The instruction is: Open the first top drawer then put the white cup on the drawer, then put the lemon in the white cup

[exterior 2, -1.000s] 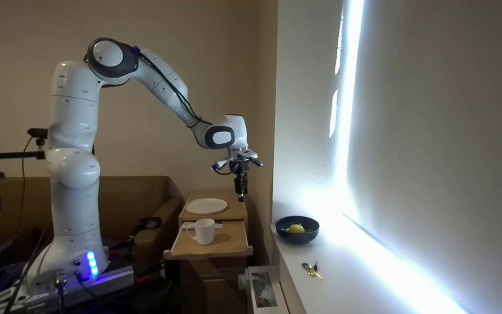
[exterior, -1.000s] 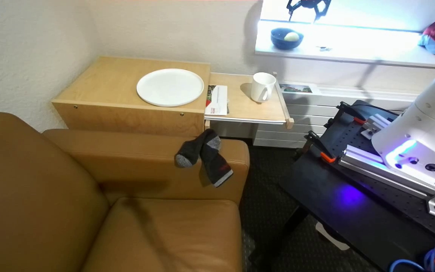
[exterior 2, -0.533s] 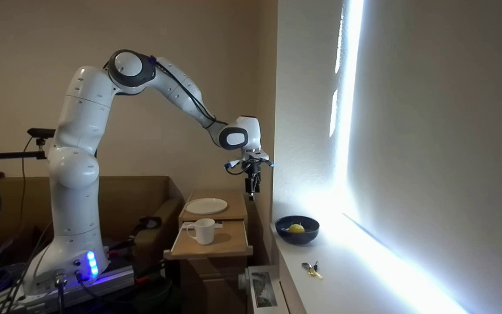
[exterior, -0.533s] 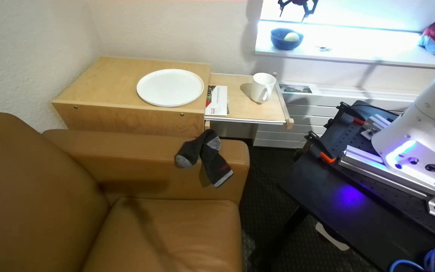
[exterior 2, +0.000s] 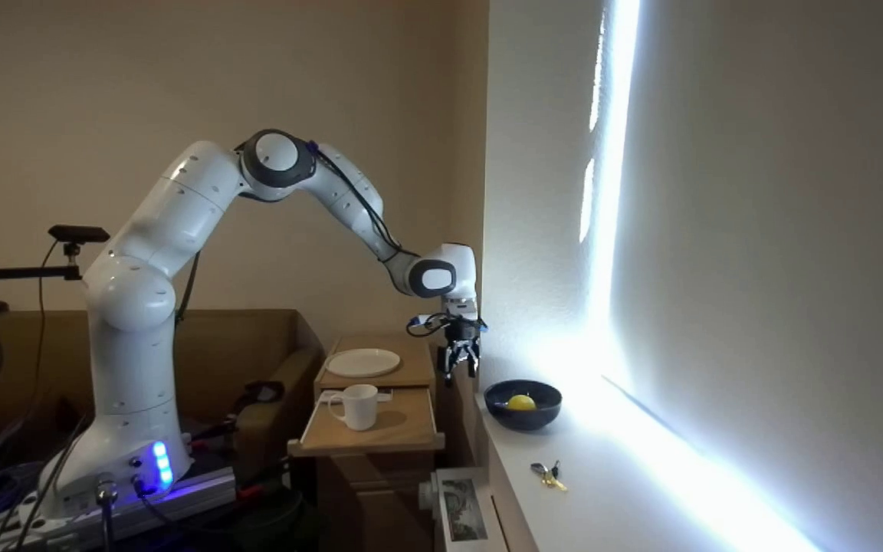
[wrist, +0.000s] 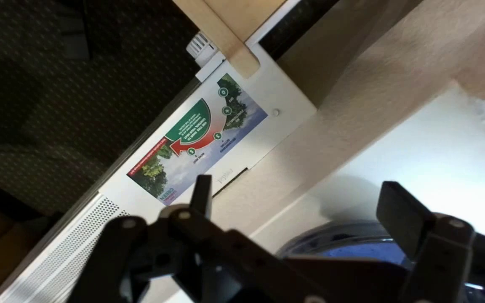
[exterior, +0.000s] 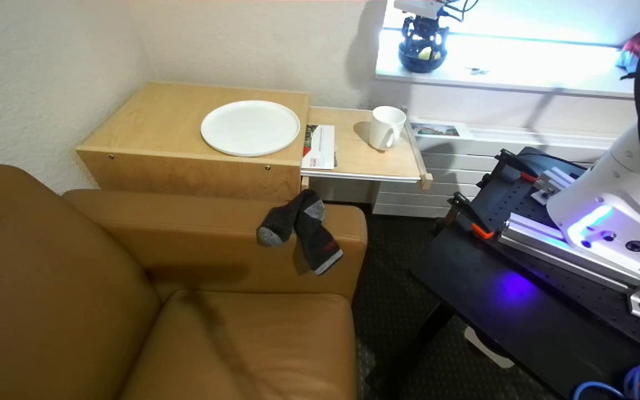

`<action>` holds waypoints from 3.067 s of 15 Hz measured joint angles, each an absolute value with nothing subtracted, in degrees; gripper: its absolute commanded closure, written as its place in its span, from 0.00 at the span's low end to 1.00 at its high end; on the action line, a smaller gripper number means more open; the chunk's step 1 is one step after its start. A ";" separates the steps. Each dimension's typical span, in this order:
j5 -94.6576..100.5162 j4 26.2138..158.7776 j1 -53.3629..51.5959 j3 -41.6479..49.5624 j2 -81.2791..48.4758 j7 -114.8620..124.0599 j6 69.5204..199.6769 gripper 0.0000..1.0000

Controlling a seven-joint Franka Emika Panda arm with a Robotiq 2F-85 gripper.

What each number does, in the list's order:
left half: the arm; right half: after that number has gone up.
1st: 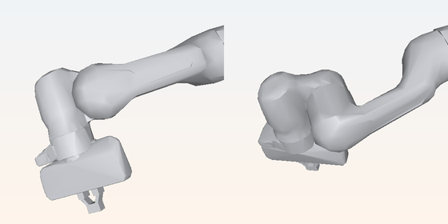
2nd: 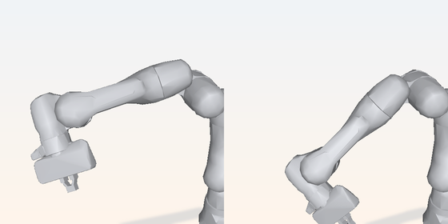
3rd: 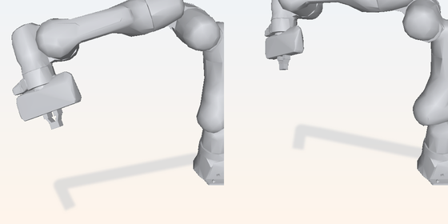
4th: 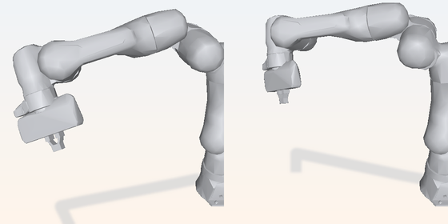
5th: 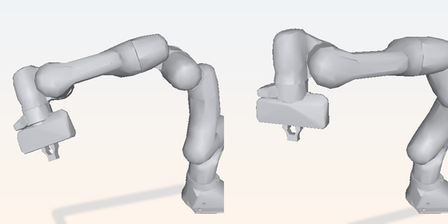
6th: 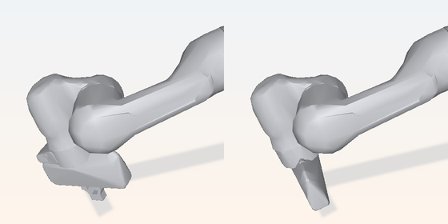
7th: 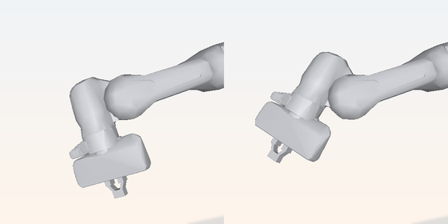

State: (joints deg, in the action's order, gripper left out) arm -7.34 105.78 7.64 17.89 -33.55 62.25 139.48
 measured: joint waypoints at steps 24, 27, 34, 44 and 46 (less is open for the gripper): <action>-8.81 75.96 15.41 21.42 -49.77 118.19 122.76 0.00; -8.81 74.82 16.13 21.36 -51.51 118.47 122.73 0.00; -8.67 74.40 16.14 20.84 -52.95 121.08 123.50 0.00; -6.76 72.74 16.22 21.20 -56.21 129.54 128.67 0.16; -6.74 72.58 16.10 21.13 -57.20 130.07 128.77 0.32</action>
